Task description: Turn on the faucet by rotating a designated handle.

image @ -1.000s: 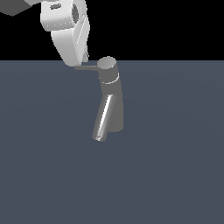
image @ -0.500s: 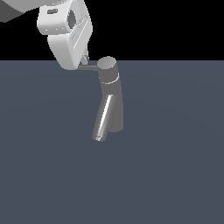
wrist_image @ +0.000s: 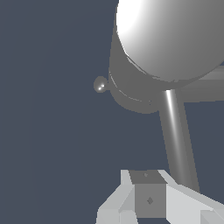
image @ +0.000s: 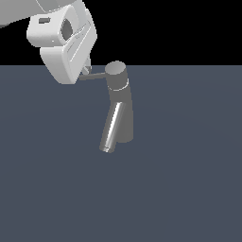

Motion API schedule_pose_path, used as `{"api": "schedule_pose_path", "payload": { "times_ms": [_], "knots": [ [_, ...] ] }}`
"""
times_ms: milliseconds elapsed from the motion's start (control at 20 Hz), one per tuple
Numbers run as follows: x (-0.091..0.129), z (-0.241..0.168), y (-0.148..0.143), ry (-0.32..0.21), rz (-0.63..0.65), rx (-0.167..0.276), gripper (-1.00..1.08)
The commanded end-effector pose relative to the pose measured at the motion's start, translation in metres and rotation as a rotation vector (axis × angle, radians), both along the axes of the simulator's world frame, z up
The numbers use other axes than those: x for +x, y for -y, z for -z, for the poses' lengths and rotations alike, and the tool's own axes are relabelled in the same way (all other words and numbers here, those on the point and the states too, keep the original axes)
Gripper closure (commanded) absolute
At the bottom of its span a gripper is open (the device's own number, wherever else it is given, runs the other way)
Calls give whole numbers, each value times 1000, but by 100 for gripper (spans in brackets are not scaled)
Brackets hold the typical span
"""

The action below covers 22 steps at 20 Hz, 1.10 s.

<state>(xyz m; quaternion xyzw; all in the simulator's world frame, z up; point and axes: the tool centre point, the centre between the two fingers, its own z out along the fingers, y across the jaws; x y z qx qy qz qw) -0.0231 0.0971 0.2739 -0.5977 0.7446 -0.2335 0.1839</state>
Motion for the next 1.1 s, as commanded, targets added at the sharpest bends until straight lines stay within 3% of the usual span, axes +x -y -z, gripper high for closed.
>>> {"api": "schedule_pose_path", "payload": {
  "times_ms": [0, 250, 350, 1050],
  "knots": [
    [-12, 10, -3, -8, 22, 10, 108],
    [-27, 21, -9, -8, 22, 10, 108],
    [-22, 18, -14, -3, 11, 13, 108],
    [-56, 37, 8, -6, 17, 11, 108]
  ]
}}
